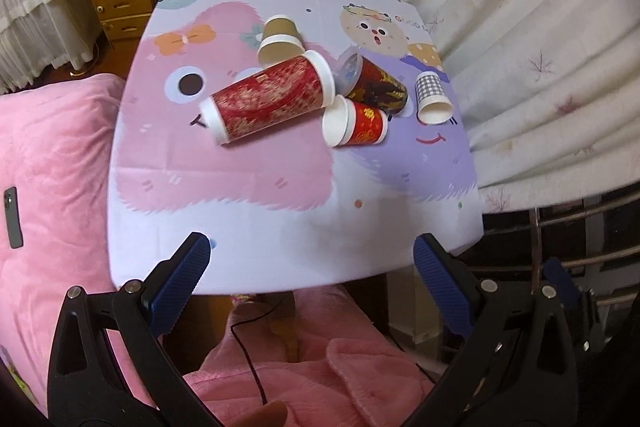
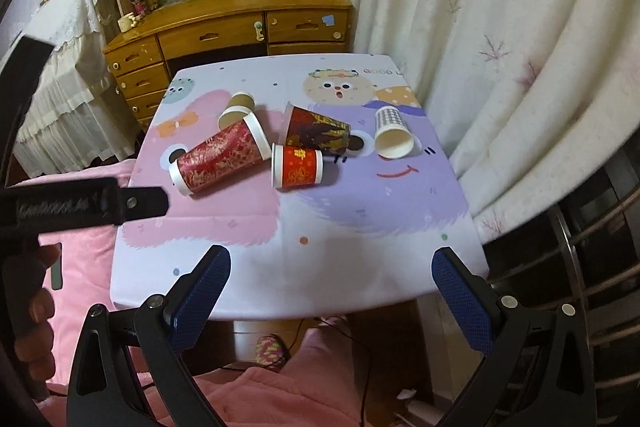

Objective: Flip cup upright
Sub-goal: 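Reach the right tool to the lidded brown cup and grasp its body, then lift the lidded brown cup with the right tool and rotate it upright, then lower the upright brown cup onto the table with the right tool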

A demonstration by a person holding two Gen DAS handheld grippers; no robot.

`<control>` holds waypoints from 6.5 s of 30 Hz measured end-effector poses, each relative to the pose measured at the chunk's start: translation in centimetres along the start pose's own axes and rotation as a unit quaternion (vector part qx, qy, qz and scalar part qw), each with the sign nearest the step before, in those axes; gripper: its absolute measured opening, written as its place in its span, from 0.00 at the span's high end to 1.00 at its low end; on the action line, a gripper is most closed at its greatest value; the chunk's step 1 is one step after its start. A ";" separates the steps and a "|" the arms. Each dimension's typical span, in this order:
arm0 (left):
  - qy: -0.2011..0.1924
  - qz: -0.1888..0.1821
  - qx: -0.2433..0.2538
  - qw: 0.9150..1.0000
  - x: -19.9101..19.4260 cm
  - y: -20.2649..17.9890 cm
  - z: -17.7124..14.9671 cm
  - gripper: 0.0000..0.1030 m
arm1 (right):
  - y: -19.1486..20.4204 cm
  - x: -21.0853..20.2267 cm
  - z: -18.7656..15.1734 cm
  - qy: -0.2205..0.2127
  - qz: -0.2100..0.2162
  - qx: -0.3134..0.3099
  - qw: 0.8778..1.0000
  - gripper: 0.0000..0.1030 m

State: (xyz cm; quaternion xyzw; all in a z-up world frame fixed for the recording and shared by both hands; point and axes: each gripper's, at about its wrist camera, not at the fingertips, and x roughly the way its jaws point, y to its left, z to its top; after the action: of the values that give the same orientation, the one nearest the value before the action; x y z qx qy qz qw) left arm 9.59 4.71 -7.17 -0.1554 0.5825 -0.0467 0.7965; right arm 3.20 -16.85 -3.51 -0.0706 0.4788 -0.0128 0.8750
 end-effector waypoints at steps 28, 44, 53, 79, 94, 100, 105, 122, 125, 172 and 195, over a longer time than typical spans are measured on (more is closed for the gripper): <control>0.054 -0.009 -0.479 0.876 19.6 -5.9 17.1 0.03 | -16.7 25.3 19.8 0.108 0.199 -0.127 0.966 0.00; 0.112 0.079 -0.491 0.860 30.4 -7.2 22.6 0.13 | -23.3 33.7 21.6 0.165 0.205 -0.022 0.965 0.00; 0.122 0.119 -0.441 0.881 34.0 -9.0 25.9 0.31 | -25.2 34.2 21.4 0.164 0.195 0.020 0.967 0.00; 0.153 0.099 -0.149 0.972 16.2 -8.0 16.3 0.32 | -18.0 25.5 14.7 0.233 0.279 0.158 0.918 0.00; 0.227 0.067 0.011 0.972 20.4 -3.8 2.5 0.32 | -10.7 22.3 1.1 0.287 0.268 0.296 0.871 0.00; 0.226 0.017 0.019 0.974 21.9 -3.3 1.6 0.32 | -11.7 21.8 -0.5 0.286 0.239 0.330 0.868 0.00; 0.221 -0.013 0.028 0.975 22.5 -3.2 1.3 0.32 | -12.5 21.3 -0.9 0.284 0.220 0.344 0.868 0.00; 0.216 -0.025 0.069 0.974 18.7 -1.6 2.4 0.28 | -9.5 21.4 3.1 0.269 0.196 0.283 0.899 0.00; 0.219 -0.017 0.059 0.974 17.2 -0.3 2.1 0.28 | -6.9 23.1 3.9 0.279 0.174 0.228 0.916 0.00; -0.150 0.091 0.066 0.982 5.1 4.8 5.9 0.28 | 2.5 18.3 0.8 -0.073 0.104 -0.044 0.991 0.26; -0.095 0.139 -0.016 0.986 4.0 1.8 -4.8 0.28 | 1.9 16.5 -6.8 -0.018 0.135 -0.162 0.977 0.09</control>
State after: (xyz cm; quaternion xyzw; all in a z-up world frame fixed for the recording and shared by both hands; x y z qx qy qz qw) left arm 6.13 4.51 -12.65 -0.0894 0.5206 0.0887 0.8445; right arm 6.29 -17.18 -21.19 -0.1468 0.4641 0.1844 0.8539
